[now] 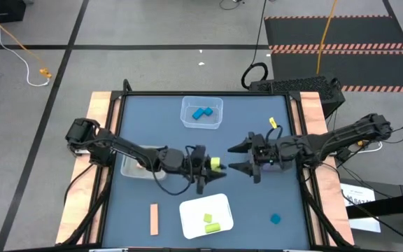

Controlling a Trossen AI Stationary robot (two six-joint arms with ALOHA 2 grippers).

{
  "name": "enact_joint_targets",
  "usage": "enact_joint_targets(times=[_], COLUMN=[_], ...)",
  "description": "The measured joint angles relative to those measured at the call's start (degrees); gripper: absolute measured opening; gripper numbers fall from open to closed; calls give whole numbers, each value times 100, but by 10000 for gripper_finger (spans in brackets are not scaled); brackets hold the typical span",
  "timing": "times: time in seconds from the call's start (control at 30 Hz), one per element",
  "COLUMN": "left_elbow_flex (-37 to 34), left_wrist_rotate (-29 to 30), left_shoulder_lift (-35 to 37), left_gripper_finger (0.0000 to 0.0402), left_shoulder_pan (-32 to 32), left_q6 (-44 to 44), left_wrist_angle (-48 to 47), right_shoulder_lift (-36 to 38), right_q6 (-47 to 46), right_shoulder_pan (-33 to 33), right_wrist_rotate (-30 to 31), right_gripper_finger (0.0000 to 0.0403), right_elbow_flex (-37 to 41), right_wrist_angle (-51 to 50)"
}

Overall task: Sort & place blocks by color
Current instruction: Put the green block into the white bin

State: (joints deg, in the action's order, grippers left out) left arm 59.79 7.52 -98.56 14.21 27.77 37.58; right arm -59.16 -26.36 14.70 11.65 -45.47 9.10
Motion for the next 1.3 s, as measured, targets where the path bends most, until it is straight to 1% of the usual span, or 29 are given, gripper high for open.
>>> enact_joint_targets(times=[0.13,0.23,0.5,0.63,0.73,0.9,1.0,1.07,1.2,1.3], left_elbow_flex=[0,0,-4,-4,-4,-4,-4,-4,-4,-4], left_wrist_rotate=[-705,-846,-852,-850,-806,-278,-140,-139,-139,-144], left_shoulder_lift=[0,0,0,0,0,0,0,0,0,0], left_gripper_finger=[129,129,129,129,129,129,129,146,207,230], left_shoulder_pan=[193,418,1224,1504,1611,1662,1593,1550,1500,1500], left_q6=[751,1149,1863,2439,2818,3228,3375,3432,3431,3430], left_wrist_angle=[-188,-439,-1625,-2382,-2923,-3511,-3684,-3700,-3700,-3698], right_shoulder_lift=[53,32,-57,-119,-177,-260,-302,-305,-304,-304], right_q6=[-136,-239,-883,-1177,-1347,-1593,-1860,-2039,-2333,-2396], right_shoulder_pan=[2,0,0,3,2,2,2,2,2,2], right_wrist_rotate=[3,3,6,10,14,32,38,40,44,45], right_gripper_finger=[291,287,286,286,286,286,286,286,286,286], right_elbow_flex=[0,0,0,0,0,117,258,395,596,701], right_wrist_angle=[-123,-128,-131,-142,-126,-69,-40,-55,-34,-39])
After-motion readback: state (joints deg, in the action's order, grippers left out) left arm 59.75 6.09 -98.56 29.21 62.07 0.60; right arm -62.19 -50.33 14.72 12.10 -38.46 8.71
